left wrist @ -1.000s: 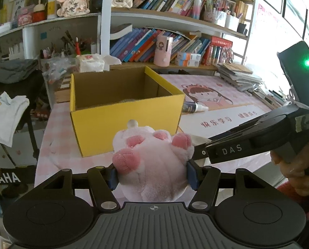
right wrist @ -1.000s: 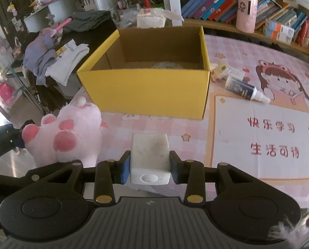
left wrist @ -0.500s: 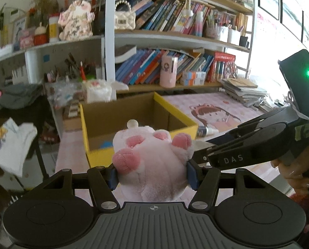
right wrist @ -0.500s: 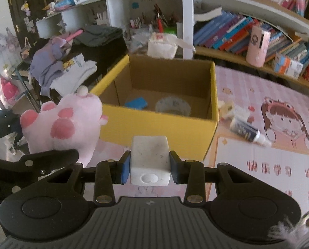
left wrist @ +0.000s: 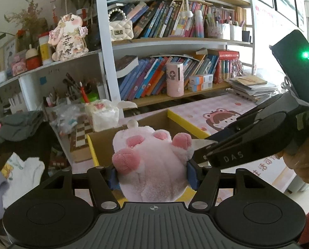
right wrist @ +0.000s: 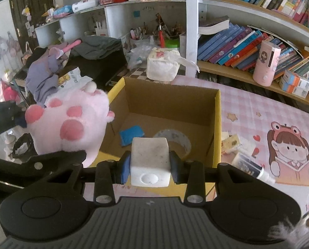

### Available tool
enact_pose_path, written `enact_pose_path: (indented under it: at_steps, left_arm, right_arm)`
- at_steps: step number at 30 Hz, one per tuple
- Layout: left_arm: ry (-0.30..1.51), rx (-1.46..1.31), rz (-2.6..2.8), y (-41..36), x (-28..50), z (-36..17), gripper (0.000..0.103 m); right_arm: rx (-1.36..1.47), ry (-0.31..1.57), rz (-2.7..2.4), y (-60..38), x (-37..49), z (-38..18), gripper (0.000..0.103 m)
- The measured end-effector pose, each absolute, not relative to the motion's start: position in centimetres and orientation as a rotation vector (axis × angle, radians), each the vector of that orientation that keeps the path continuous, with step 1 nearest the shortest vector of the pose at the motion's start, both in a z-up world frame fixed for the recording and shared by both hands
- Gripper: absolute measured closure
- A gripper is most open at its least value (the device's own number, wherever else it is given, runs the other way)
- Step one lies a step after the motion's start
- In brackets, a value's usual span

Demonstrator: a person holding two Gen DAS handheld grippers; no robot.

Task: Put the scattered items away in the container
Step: 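Lower the plush toy into the box opening while the right tool lowers the white block beside it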

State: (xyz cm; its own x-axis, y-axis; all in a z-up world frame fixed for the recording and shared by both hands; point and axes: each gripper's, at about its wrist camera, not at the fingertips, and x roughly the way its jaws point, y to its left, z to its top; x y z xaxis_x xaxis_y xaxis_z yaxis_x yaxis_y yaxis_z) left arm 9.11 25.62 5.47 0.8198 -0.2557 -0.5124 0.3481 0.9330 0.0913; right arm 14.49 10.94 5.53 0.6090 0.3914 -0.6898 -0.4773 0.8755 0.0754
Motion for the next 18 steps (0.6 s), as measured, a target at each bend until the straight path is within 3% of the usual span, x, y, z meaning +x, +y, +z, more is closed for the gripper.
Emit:
enact_pose_path:
  at_steps: [18]
  left_arm:
    - [0.640, 0.225, -0.333, 26.1, 17.4, 4.2, 0.041]
  right_arm:
    - [-0.226, 0.783, 0.512, 13.0, 21.4, 3.4, 0.067]
